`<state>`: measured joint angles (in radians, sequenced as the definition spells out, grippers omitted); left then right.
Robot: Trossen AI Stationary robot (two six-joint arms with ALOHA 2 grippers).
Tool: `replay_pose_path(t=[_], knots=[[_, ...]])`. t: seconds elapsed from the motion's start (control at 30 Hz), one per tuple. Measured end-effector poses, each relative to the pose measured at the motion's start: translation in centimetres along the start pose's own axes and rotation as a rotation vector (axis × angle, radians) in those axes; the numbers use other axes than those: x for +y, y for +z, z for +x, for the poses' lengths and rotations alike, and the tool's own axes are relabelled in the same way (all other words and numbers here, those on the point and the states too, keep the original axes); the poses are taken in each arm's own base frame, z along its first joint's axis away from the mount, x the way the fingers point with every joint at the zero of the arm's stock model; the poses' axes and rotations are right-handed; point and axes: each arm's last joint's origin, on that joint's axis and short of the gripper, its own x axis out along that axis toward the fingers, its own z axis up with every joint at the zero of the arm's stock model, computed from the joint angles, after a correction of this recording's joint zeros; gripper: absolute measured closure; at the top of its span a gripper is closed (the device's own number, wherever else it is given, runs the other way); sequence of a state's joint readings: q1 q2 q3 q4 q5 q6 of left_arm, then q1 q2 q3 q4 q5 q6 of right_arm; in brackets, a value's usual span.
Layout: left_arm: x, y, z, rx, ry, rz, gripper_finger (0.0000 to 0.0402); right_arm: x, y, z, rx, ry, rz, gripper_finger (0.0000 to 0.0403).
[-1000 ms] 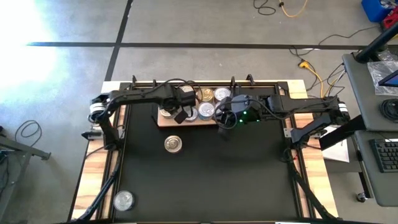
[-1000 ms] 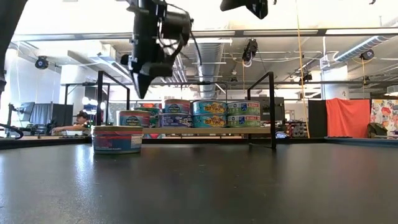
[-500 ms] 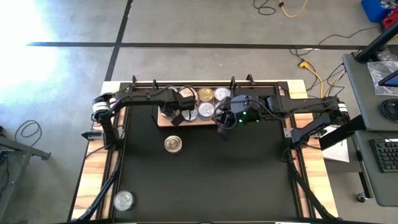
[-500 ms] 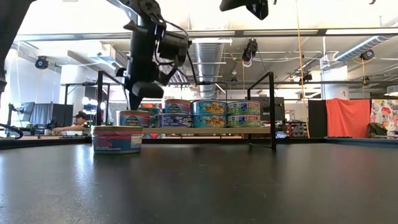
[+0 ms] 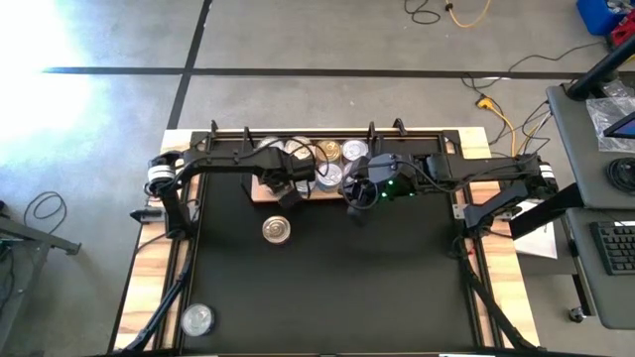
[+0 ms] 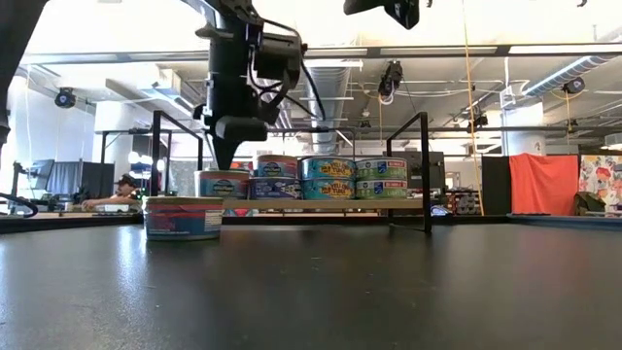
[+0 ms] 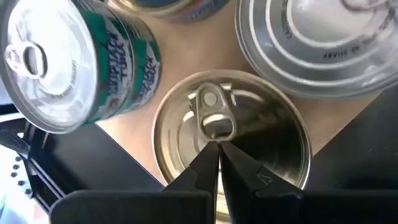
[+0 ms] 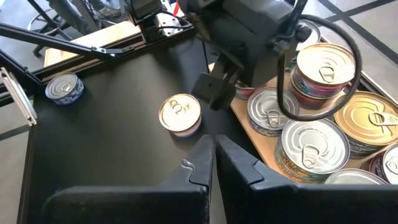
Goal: Stack canned seafood by type on shelf
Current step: Stack the blue-pink tuna can on top of the other blue-pink tuna can on the shelf
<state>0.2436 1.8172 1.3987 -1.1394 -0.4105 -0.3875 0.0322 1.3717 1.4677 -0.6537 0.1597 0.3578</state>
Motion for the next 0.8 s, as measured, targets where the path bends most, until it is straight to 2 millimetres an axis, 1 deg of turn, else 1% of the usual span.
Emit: replay_pose_path(t=[0.27, 0.43, 0.53, 0.67, 0.73, 0.8], knots=[[0.6, 0.2, -1.0, 0.014, 0.019, 0.044, 0.04, 0.0, 0.0, 0.0, 0.0, -0.001, -0.001, 0.039], [1.1, 1.0, -1.9, -0.034, 0.053, 0.063, 0.04, 0.0, 0.0, 0.0, -0.009, -0.018, 0.001, 0.039], [1.5, 1.6, -2.8, -0.066, 0.064, 0.059, 0.04, -0.1, 0.1, 0.0, -0.014, -0.023, 0.002, 0.039], [2.6, 2.3, -3.9, -0.108, 0.105, 0.055, 0.04, -0.1, 0.1, 0.0, -0.017, -0.024, 0.004, 0.039], [3.5, 2.7, -3.8, -0.106, 0.124, 0.068, 0.0401, -0.1, 0.1, 0.0, -0.018, -0.024, 0.004, 0.039], [4.9, 3.2, -3.2, -0.094, 0.132, 0.052, 0.0401, -0.1, 0.1, 0.0, -0.019, -0.023, 0.004, 0.039]])
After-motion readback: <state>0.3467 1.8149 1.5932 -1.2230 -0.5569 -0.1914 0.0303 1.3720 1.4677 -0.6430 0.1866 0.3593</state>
